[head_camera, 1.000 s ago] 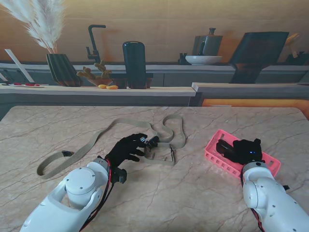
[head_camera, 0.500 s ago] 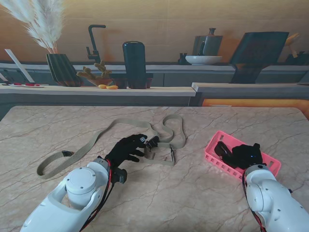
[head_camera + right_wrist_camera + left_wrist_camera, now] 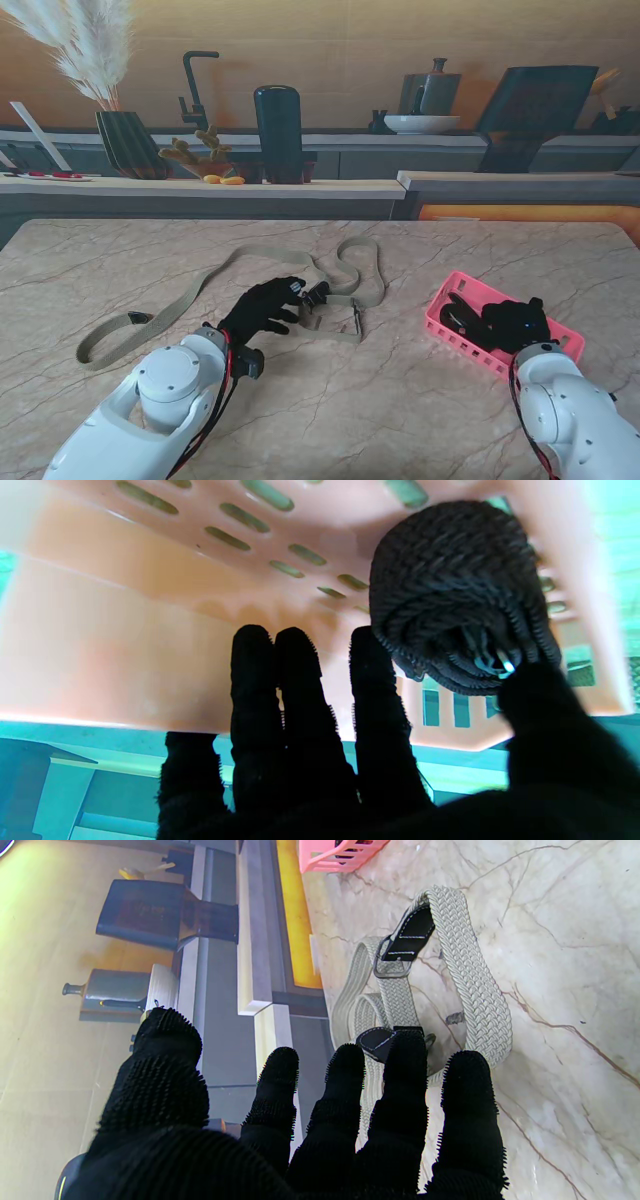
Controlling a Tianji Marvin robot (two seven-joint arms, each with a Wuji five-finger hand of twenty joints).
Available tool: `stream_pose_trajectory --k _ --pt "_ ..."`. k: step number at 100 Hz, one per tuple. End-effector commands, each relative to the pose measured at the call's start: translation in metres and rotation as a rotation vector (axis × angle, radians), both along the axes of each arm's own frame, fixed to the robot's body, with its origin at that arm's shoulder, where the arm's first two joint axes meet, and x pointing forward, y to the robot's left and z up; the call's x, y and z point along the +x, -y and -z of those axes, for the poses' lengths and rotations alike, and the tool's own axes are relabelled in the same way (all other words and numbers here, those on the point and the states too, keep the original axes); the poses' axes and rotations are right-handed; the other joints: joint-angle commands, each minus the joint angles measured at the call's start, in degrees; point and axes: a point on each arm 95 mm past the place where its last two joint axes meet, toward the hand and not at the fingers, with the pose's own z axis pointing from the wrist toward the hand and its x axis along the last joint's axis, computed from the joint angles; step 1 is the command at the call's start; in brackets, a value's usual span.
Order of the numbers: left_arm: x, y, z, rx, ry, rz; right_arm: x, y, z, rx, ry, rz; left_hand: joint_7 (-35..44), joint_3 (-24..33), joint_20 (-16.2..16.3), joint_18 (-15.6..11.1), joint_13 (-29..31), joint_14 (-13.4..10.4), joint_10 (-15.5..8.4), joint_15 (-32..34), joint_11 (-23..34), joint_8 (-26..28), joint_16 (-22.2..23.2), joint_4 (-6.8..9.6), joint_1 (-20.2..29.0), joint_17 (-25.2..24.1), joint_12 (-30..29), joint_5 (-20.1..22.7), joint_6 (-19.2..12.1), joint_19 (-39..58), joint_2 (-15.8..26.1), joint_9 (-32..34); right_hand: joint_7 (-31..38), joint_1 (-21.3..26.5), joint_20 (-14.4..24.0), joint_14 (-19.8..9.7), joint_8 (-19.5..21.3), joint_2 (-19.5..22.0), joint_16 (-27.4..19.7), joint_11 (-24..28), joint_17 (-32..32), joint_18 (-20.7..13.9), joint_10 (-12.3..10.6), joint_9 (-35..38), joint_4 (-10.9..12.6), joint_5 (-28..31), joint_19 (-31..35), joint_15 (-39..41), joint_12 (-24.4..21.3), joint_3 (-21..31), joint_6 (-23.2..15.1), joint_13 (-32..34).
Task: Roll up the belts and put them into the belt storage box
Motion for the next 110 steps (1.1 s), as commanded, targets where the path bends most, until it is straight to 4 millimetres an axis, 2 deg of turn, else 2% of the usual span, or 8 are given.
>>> stream_pose_trajectory --k 1,19,41,59,76,91,105,110 --pt "-0.003 0.004 0.000 -0.009 -0.004 0.003 0.000 -0.004 -0.004 0.001 0.005 -0.016 -0.32 -1.31 0.12 -0.62 1.69 -0.65 -1.38 0.88 0.28 0.69 0.50 1.28 1.35 0.39 0.43 0.90 -2.36 1.82 1.50 1.38 0.38 -1.57 1.48 0.30 0.74 3.92 -0.33 -1.34 -0.88 1.53 2.00 -1.02 1.95 -0.07 -0.48 -1.61 -0.71 -0.67 -0.75 -2.50" --pt "-0.003 0.003 -0.001 -0.009 -0.002 0.000 -0.001 -0.005 -0.008 -0.007 0.029 -0.019 -0.32 -1.32 0.12 -0.58 1.66 -0.68 -1.41 0.93 0.28 0.70 0.49 1.28 1.42 0.37 0.42 0.93 -2.30 1.81 1.54 1.37 0.40 -0.14 1.91 0.64 0.66 4.00 -0.24 -1.49 -0.73 1.77 2.24 -0.63 2.24 0.52 -1.06 -1.61 -0.72 -1.80 0.03 -2.34" --pt "-0.004 0.001 -0.002 -0.005 0.007 -0.011 0.001 -0.005 -0.010 -0.094 0.021 -0.053 -0.31 -1.44 0.09 -0.72 1.34 -0.82 -1.30 0.69 0.21 0.68 0.35 1.24 1.25 0.26 0.37 1.16 -2.10 1.75 1.46 1.34 0.03 1.46 2.30 0.11 0.46 2.39 -0.39 -1.52 -0.41 1.75 1.71 -0.73 2.76 0.03 -1.61 -1.84 -0.71 -2.07 -1.49 -2.21" --pt "-0.005 -0.002 -0.002 0.002 0.025 -0.016 0.003 -0.010 -0.015 -0.084 0.138 -0.099 -0.41 -1.47 0.05 -0.74 1.19 -1.11 -1.45 0.22 0.04 0.64 0.08 1.21 1.03 0.27 0.26 1.20 -2.23 1.68 1.29 1.30 2.45 3.32 2.73 0.39 1.25 -0.61 0.13 0.95 1.01 2.12 1.51 1.45 3.29 2.39 -1.13 -0.01 0.08 -0.68 -2.02 -0.08" --pt "-0.004 -0.003 -0.002 0.006 0.026 -0.029 -0.002 -0.017 -0.025 -0.097 0.198 -0.163 -0.41 -1.47 -0.08 -1.05 0.64 -1.21 -1.28 -0.28 -0.03 0.64 -0.15 1.19 0.99 0.15 0.22 1.39 -2.14 1.44 1.00 1.36 3.54 3.64 2.60 -0.05 1.35 -1.15 -0.01 1.83 1.25 2.05 0.95 1.95 3.40 2.55 -0.77 0.52 0.05 -0.09 -2.69 0.46" --pt "-0.003 -0.007 -0.002 0.026 0.051 -0.017 -0.008 -0.032 -0.039 -0.080 0.256 -0.246 -0.61 -1.72 -0.30 -1.44 0.10 -1.81 -1.68 -1.09 -0.45 0.60 -0.58 1.16 0.16 -0.10 -0.01 0.99 -2.54 1.01 0.21 1.06 3.20 4.05 2.39 -0.47 0.95 -2.29 -0.35 1.65 1.37 1.87 0.74 0.73 3.45 0.81 -0.34 0.21 -0.22 0.26 -2.76 -0.20" --pt "-0.001 -0.012 -0.001 0.090 0.109 -0.013 -0.009 -0.057 -0.055 -0.042 0.295 -0.368 -0.67 -1.68 -0.64 -2.09 -0.41 -2.50 -2.08 -2.19 -0.90 0.67 -1.11 1.24 -0.64 -0.21 -0.25 0.89 -2.86 0.41 -1.22 0.95 2.08 2.89 0.61 -1.17 -0.59 -4.69 -1.75 0.60 2.86 0.93 0.02 -1.32 3.22 -3.09 2.16 -1.00 -1.08 2.80 -3.13 -0.53" --pt "0.000 -0.014 0.000 0.113 0.130 -0.010 -0.007 -0.066 -0.061 -0.018 0.295 -0.410 -0.64 -1.41 -1.25 -3.26 -0.66 -2.91 -2.08 -2.92 -1.07 0.78 -1.47 1.33 -0.81 -0.64 -0.35 0.92 -2.90 -0.75 -1.77 1.01 1.28 2.93 0.33 -1.46 -0.93 -5.59 -2.32 -0.21 3.45 0.47 -0.33 -2.53 3.24 -5.14 2.69 -1.98 -1.34 3.08 -3.41 -0.50"
